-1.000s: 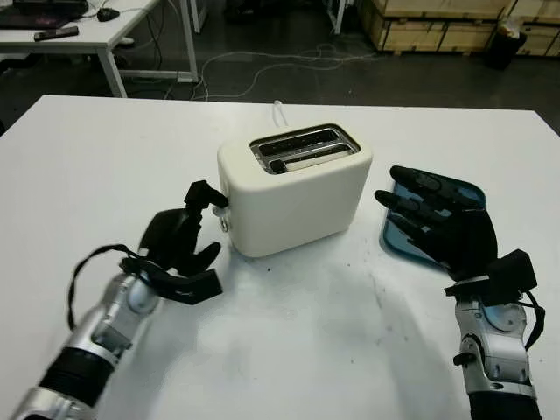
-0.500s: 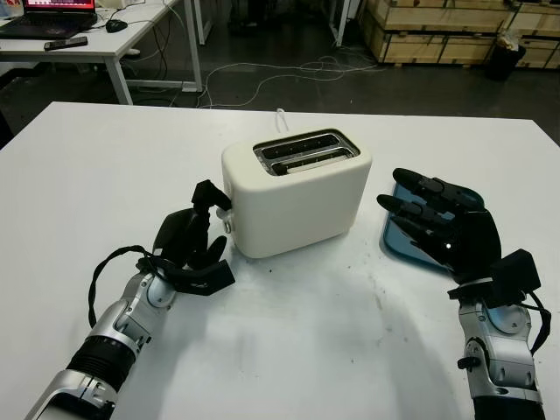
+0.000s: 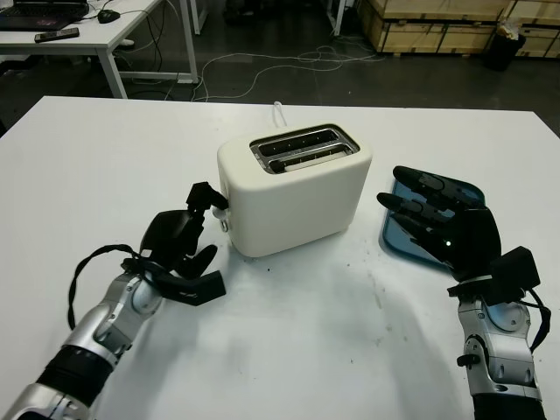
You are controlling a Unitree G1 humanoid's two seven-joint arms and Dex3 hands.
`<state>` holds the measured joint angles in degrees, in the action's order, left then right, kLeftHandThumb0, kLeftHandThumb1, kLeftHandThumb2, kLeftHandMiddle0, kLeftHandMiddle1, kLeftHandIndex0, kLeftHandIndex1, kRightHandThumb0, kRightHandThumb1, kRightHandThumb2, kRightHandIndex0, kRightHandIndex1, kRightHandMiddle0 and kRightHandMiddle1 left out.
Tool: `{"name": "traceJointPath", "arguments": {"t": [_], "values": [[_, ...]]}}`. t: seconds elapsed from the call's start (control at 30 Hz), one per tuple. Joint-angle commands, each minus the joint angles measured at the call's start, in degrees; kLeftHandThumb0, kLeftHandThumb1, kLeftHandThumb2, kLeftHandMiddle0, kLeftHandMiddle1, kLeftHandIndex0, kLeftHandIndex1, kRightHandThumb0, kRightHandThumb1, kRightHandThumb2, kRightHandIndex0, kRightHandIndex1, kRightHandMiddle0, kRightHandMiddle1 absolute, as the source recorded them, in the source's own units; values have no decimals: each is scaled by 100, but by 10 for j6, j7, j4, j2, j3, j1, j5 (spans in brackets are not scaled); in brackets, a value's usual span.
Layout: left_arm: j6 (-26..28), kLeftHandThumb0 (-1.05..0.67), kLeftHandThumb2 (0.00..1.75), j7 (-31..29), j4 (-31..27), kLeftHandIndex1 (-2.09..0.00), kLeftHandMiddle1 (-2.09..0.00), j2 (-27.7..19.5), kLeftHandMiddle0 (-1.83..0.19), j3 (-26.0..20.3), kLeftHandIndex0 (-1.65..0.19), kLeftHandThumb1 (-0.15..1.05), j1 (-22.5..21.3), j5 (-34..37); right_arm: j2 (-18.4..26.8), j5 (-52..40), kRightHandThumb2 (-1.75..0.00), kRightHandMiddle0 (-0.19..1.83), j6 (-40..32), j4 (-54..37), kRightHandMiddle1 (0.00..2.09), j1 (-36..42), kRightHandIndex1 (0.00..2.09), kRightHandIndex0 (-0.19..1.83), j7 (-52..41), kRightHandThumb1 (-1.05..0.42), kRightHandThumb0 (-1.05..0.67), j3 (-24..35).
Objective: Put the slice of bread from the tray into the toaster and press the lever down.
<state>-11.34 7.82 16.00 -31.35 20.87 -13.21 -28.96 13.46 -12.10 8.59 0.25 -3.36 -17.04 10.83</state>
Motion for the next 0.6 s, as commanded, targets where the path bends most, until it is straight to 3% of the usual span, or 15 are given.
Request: {"name": "traceJointPath", "arguments": {"t": [0.0, 0.07, 0.13, 0.3, 0.4, 0.47, 0.57], "values": [[14, -46, 175, -91, 24, -147, -150, 8, -113, 61, -71, 5, 43, -37, 7, 9, 0, 81, -10, 0, 1, -8, 7, 89, 6, -78, -62, -2], [28, -45, 175, -103, 15, -145, -147, 6, -114, 66, -71, 7, 45, -39, 8, 14, 0, 81, -3, -1, 0, -6, 7, 89, 6, -78, -63, -2], [48, -44, 175, -117, 15, -140, -139, 13, -103, 66, -72, 9, 49, -25, 7, 11, 0, 80, -2, -7, 0, -2, 7, 89, 4, -78, -63, -1], [95, -17, 173, -144, 124, -118, -134, 56, -72, 98, -77, 0, 32, -37, 9, 7, 0, 79, -12, -21, 0, 8, 7, 89, 3, -79, -63, 3], [98, -14, 165, -164, 176, -96, -127, 67, -73, 105, -93, -3, 15, -37, 10, 2, 0, 78, -19, -23, 0, 7, 6, 88, 3, -78, -63, 5], [120, -19, 154, -182, 178, -78, -115, 67, -81, 109, -101, 5, 8, -42, 12, 3, 0, 78, -21, -23, 0, 6, 6, 87, 2, -78, -62, 4], [122, -29, 144, -181, 163, -68, -103, 59, -92, 110, -107, 12, 7, -47, 13, 5, 0, 78, -14, -16, 0, 1, 6, 88, -2, -79, -62, 2]]}}
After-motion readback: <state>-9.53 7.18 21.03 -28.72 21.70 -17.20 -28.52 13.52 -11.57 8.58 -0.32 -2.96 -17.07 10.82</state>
